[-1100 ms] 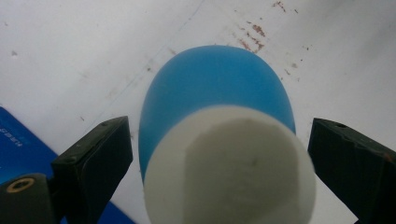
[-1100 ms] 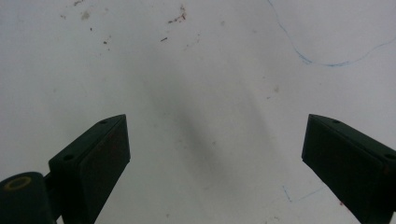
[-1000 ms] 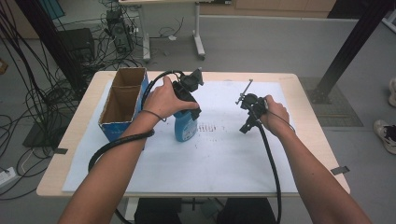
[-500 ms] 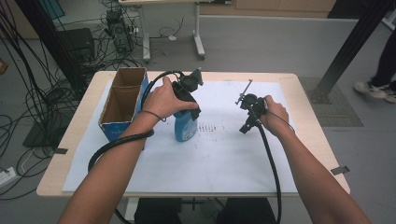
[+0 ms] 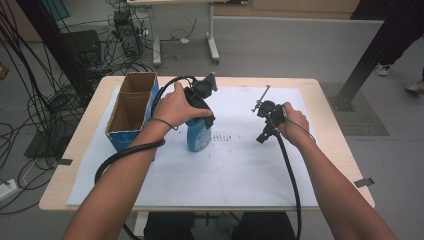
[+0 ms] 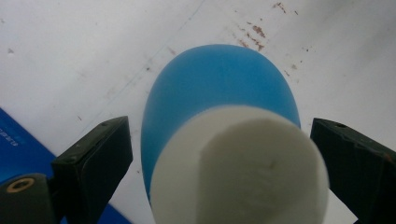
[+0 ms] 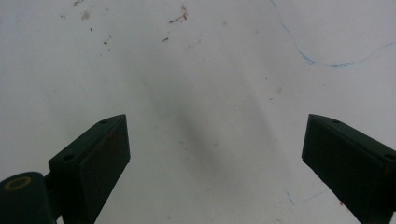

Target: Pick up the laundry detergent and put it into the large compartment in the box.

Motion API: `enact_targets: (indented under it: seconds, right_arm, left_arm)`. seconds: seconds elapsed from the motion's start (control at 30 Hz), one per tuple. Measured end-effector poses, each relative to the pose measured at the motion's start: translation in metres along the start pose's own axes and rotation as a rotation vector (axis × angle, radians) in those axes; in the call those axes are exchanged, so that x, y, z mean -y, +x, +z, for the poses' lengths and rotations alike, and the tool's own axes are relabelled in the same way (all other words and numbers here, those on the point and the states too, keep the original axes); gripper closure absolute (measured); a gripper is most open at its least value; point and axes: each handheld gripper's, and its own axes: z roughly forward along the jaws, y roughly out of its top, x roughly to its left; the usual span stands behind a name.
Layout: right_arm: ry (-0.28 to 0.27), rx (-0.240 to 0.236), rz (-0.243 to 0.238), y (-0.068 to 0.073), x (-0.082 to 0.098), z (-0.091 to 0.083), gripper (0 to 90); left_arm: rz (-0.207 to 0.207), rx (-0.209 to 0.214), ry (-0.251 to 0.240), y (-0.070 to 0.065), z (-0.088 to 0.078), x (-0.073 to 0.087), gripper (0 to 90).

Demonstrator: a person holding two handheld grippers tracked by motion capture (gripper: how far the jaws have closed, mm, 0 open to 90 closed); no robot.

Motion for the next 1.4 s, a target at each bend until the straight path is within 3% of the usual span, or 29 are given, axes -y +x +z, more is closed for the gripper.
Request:
enact_targets:
  seconds: [0.6,1.4]
  right_arm:
    - [-0.002,-0.004,-0.002,0.0005,-0.0003,0.0012,7.2]
    - [-0.005,-0.007,0.006,0.0004,0.0008,0.0016,7.2]
  left_arm:
    - [-0.005,-0.005,0.005,0.0027,-0.002,-0.0016,10.7]
    - [-0.009,0.001,0.018,0.0025,-0.0015,-0.0026,24.8]
